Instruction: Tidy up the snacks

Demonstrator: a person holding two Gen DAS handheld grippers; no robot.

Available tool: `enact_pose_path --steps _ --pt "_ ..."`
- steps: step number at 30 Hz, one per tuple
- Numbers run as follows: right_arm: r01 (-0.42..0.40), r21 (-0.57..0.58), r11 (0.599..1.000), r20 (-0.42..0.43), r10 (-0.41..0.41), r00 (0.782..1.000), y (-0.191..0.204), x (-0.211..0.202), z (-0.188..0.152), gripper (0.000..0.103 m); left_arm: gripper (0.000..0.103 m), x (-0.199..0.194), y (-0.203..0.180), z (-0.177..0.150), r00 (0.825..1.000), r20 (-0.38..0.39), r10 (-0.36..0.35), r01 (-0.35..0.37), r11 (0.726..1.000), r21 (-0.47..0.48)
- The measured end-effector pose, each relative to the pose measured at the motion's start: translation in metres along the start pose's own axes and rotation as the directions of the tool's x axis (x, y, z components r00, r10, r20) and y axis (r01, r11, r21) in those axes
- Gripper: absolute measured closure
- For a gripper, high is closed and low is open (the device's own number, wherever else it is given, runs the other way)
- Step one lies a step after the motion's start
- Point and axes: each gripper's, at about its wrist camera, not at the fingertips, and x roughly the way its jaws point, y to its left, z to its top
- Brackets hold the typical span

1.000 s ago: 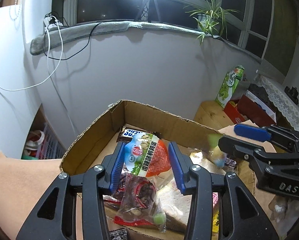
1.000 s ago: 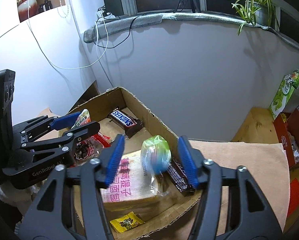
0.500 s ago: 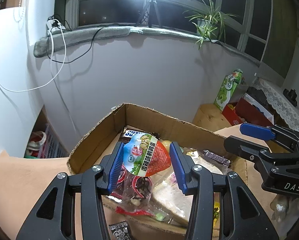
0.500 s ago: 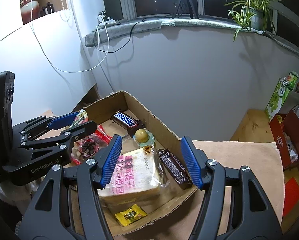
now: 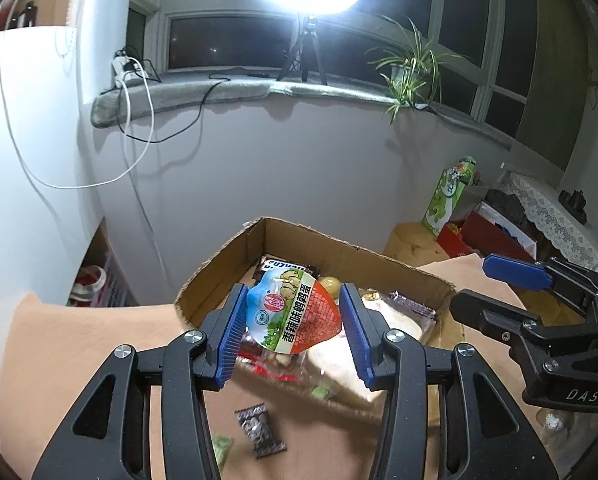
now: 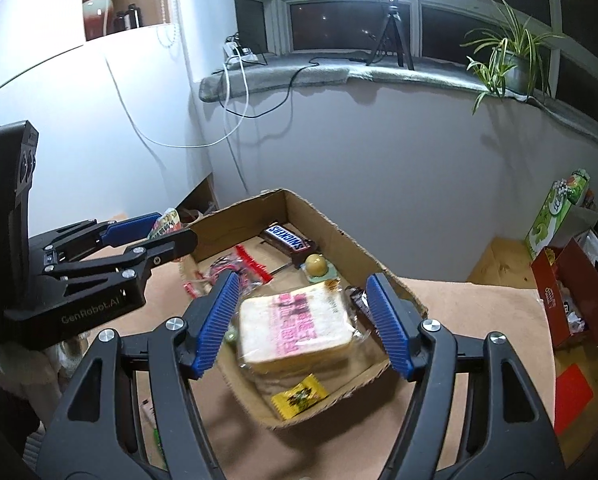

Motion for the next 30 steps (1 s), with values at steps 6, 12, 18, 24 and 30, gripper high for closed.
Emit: enact_pose_path --steps 6,12,18,24,30 --pt "-0.023 -0.020 1.000 0.017 0.023 1.000 0.019 -0.027 -0.015 0.034 0.058 -0.028 0.016 -0.011 1.000 0.020 0.009 -0.009 1.000 -0.021" --pt "-0.050 -0.071 0.996 -0.002 0.050 0.999 0.044 -0.041 -0.036 0.034 0.058 -0.051 0.041 -0.027 0.999 0.029 0.018 -0.016 0.997 -0.070" --pt "-0.100 -0.105 0.989 -0.042 0.096 0.995 0.069 -0.042 -0.061 0.034 0.058 -0.066 0.063 -0.049 0.999 0.014 0.037 -0.035 0.993 -0.108" --pt "-0.127 -0.138 0.982 -0.097 0.114 0.989 0.088 -0.033 -0.088 0.034 0.058 -0.069 0.077 -0.069 0.999 -0.014 0.045 -0.046 0.989 -0.137" --pt "-0.141 -0.157 0.977 -0.148 0.118 0.982 0.098 -0.020 -0.113 0.034 0.058 -0.067 0.078 -0.088 0.999 -0.039 0.031 -0.035 0.991 -0.129"
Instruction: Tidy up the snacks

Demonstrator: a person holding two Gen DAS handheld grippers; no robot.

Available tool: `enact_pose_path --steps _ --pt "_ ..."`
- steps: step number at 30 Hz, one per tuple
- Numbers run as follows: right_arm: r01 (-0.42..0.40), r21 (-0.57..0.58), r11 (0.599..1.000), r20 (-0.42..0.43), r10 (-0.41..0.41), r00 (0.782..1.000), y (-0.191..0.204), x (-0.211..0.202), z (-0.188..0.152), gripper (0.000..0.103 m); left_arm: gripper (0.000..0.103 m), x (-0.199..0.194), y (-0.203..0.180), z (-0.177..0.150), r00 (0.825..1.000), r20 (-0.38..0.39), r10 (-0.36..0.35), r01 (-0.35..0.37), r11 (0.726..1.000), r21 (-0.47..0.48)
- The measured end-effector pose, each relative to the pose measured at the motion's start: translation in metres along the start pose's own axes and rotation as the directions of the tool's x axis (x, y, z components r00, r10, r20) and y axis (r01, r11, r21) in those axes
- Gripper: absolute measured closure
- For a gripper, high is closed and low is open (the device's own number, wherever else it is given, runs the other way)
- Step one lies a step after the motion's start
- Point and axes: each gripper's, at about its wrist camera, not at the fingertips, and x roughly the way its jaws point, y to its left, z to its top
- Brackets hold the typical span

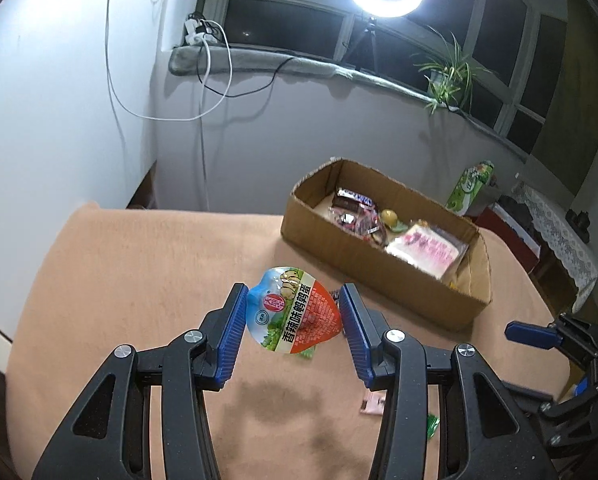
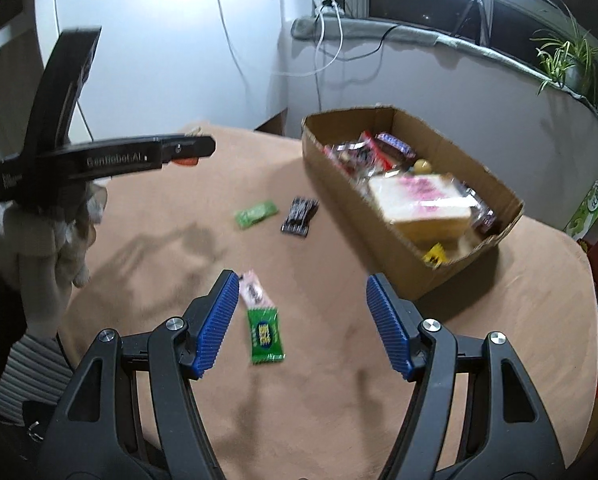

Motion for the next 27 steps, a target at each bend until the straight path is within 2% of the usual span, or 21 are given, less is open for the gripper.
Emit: enact_pose_path --steps 4,9,18,27 --pt "-0.005 0.006 1.000 -0.023 0.005 1.000 0.001 0.008 -0.009 0.034 0.058 0.002 -0.001 -0.005 1.000 -0.005 -0.008 0.008 1.000 0.005" --pt "-0.002 0.032 0.999 -0.026 0.002 1.000 -0.004 0.009 -0.013 0.034 0.058 0.009 -0.013 0.006 0.999 0.006 -0.040 0.040 0.999 0.006" --pt "0.028 0.088 0.996 -0.012 -0.027 1.000 -0.029 -0.007 -0.023 0.034 0.058 0.049 -0.083 0.035 0.991 -0.018 -0.135 0.136 0.984 0.114" --pt "0.052 0.162 0.985 -0.020 -0.050 0.999 -0.061 -0.011 -0.033 0.034 0.058 0.092 -0.116 0.041 0.983 -0.079 -0.167 0.177 0.974 0.140"
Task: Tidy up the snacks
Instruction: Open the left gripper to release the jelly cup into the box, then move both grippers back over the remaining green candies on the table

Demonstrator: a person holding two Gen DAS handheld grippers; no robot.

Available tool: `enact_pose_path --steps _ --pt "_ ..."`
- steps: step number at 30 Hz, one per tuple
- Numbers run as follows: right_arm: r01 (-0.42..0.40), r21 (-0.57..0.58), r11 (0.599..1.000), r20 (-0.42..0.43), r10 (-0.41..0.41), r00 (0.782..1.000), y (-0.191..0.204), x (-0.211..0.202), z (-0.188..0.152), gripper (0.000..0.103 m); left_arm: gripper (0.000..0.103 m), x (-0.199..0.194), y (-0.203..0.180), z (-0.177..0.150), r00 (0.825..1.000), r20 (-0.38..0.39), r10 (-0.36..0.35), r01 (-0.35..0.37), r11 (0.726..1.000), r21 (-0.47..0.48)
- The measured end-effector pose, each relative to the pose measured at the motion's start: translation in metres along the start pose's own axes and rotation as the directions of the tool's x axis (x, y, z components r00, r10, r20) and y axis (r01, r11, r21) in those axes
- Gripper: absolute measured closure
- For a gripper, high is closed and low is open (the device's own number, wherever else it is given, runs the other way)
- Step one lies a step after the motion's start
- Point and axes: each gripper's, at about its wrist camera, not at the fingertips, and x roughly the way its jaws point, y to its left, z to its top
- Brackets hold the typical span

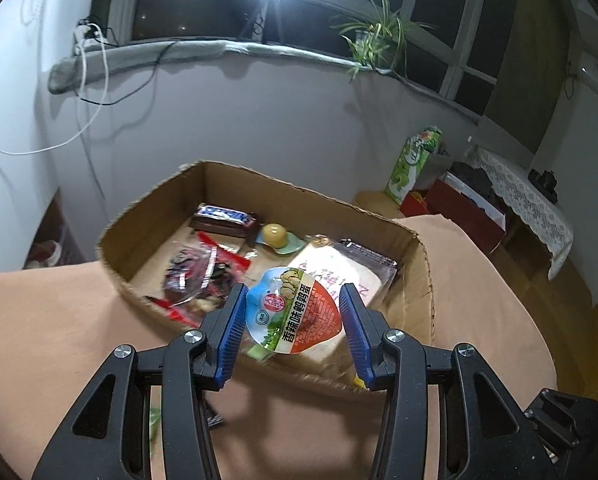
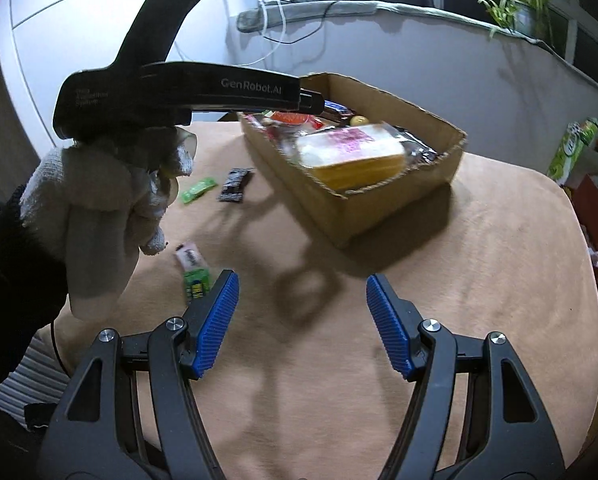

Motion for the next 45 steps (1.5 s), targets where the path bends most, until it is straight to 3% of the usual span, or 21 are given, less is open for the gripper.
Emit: enact_pose_path --steps 3,7,16,34,35,37,41,45 --pt "-0.003 0.005 1.000 -0.004 0.003 1.000 -0.002 0.002 0.000 0.034 0.055 0.005 -0.006 0.000 1.000 -0.008 -0.006 0.006 1.000 0.013" --pt "-0.005 0.006 1.000 -0.005 0.005 1.000 -0.002 0.005 0.001 0.034 0.037 0.005 -0.008 0.002 1.000 -0.005 0.010 -0.010 1.000 0.018" --pt "-0.017 -0.009 1.000 -0.009 0.017 1.000 0.006 0.006 0.000 0.034 0.037 0.000 -0.002 0.003 1.000 0.002 0.028 -0.028 0.999 0.024" --pt "-0.038 -0.055 0.998 -0.055 0.035 0.998 0.043 0.025 0.003 0.033 0.037 -0.049 0.018 -0.016 0.994 0.061 0.089 -0.091 0.995 0.035" --pt "-0.046 -0.047 0.998 -0.065 0.043 0.997 0.043 0.027 0.003 0.032 0.037 -0.051 0.020 -0.017 0.994 0.062 0.090 -0.092 0.995 0.032" --pt "-0.042 -0.038 0.998 -0.084 0.039 0.996 0.043 0.030 0.004 0.013 0.037 -0.054 0.024 -0.019 0.993 0.064 0.095 -0.097 0.995 0.027" --pt "0.000 -0.050 0.999 -0.036 -0.002 0.999 0.044 0.026 0.004 0.012 0.037 -0.058 0.034 -0.023 0.993 0.064 0.103 -0.104 0.994 0.011" --pt "-0.019 -0.018 1.000 -0.010 0.019 1.000 0.042 0.022 0.004 0.012 0.037 -0.061 0.047 -0.029 0.992 0.056 0.109 -0.108 0.994 -0.010"
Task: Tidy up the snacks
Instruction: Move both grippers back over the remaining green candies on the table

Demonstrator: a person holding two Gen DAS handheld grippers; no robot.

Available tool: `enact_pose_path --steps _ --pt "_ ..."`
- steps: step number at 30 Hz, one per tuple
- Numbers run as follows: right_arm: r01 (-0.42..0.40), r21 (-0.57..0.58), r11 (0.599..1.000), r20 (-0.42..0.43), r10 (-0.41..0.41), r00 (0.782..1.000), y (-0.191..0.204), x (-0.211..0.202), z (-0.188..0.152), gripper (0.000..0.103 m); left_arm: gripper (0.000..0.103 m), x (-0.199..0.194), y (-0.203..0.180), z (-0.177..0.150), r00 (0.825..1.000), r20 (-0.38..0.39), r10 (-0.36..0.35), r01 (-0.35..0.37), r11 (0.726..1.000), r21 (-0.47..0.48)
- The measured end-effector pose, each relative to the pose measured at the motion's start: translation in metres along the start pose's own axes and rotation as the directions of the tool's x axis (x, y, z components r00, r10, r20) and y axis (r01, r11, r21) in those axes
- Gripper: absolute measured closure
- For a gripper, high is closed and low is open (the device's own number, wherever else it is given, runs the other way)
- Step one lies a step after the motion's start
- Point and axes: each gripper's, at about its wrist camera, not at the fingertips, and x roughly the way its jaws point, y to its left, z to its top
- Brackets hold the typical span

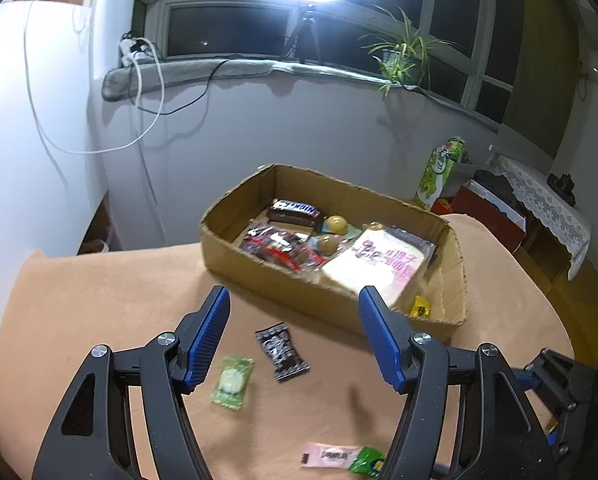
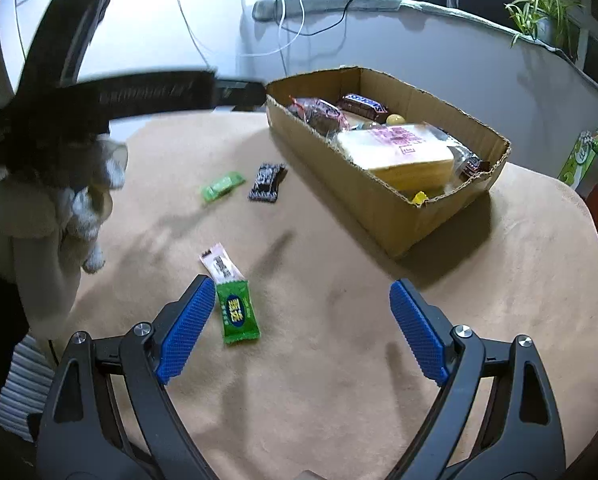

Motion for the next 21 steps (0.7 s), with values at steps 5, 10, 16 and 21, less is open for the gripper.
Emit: enact_pose_path --steps 5,10,16,21 --pt "-0.019 -0.024 1.000 -0.010 0.019 1.000 0.007 0.003 -0.001 0.012 0.037 -0.001 0.022 -0.011 1.000 -0.024 0.013 -0.014 0.999 -0.032" --pt "-0.033 -0.083 0.996 -0.041 0.030 0.999 0.020 0.012 -0.006 0.012 0.037 -0.002 0.048 -0.024 0.998 -0.058 0.030 -0.034 0.997 -0.069" --pt "-0.044 -0.110 0.993 -0.080 0.035 0.996 0.024 0.023 -0.010 0.020 0.039 0.003 0.063 -0.045 0.993 -0.114 0.027 -0.036 0.997 -0.075" --pt "-0.082 -0.125 0.989 -0.132 0.065 0.989 0.027 0.036 -0.010 0.035 0.052 0.012 0.060 -0.053 0.988 -0.154 -0.003 -0.006 0.998 -0.059"
